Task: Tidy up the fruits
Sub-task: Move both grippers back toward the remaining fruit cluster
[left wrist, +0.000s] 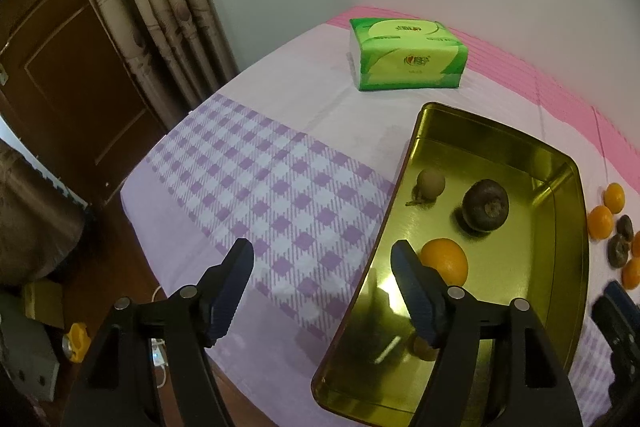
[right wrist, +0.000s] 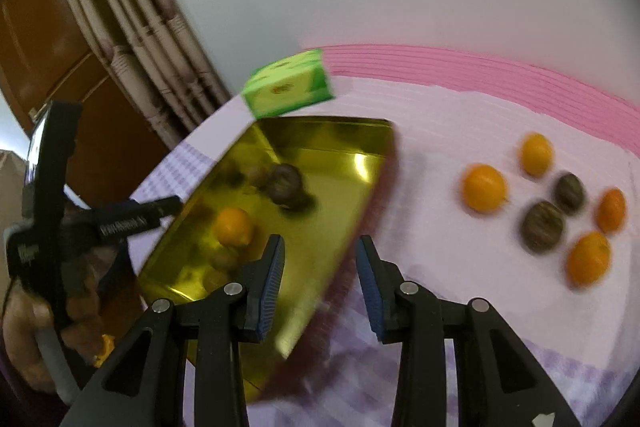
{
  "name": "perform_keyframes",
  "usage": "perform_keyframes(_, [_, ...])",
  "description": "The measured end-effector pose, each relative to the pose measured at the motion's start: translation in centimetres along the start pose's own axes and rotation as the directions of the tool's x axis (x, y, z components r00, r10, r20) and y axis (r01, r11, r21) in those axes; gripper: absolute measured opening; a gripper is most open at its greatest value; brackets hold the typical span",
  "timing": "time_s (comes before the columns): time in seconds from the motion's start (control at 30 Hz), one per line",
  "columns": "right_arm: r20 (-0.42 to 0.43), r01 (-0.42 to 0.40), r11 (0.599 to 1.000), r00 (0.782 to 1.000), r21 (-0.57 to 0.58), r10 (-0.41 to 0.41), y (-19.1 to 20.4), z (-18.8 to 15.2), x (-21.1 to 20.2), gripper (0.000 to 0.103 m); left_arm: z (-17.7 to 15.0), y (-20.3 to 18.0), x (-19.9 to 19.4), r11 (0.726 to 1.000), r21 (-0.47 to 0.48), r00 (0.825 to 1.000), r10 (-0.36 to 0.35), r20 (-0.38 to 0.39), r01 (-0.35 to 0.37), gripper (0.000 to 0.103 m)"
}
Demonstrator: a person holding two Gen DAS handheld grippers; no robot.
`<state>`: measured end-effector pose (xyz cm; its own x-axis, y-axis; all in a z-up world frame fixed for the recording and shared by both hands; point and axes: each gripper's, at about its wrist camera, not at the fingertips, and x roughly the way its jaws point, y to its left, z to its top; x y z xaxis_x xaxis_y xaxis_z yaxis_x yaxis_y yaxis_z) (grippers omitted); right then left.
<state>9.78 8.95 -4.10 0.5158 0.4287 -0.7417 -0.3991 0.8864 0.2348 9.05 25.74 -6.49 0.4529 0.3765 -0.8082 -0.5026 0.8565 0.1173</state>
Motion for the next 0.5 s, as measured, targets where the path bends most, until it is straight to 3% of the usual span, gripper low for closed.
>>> perform_keyframes(0.17, [0.009, 0.114, 0.993, 0.993, 0.044, -0.114, -4.5, -2.2, -2.4, 0.036, -0.1, -0.4, -0.1, 1.0, 0.016, 1.0, 0.004, 0.005, -0.004, 0.072])
perform_keyframes(0.37, [0.006, 0.295, 0.948, 0.954, 0.122, -0.298, -11.7, -5.4, -5.8, 0.041, -0.5, -1.1, -0.3, 0.999, 0.047, 1.0, 0.02, 0.015, -0.02, 0.074])
perform_keyframes(0.5, [-0.002, 0.354, 0.912, 0.932, 0.208, -0.362, -15.7, -6.9, -7.9, 0.045, -0.8, -1.6, -0.3, 0.997, 0.067, 0.999, 0.033, 0.023, -0.035, 0.075])
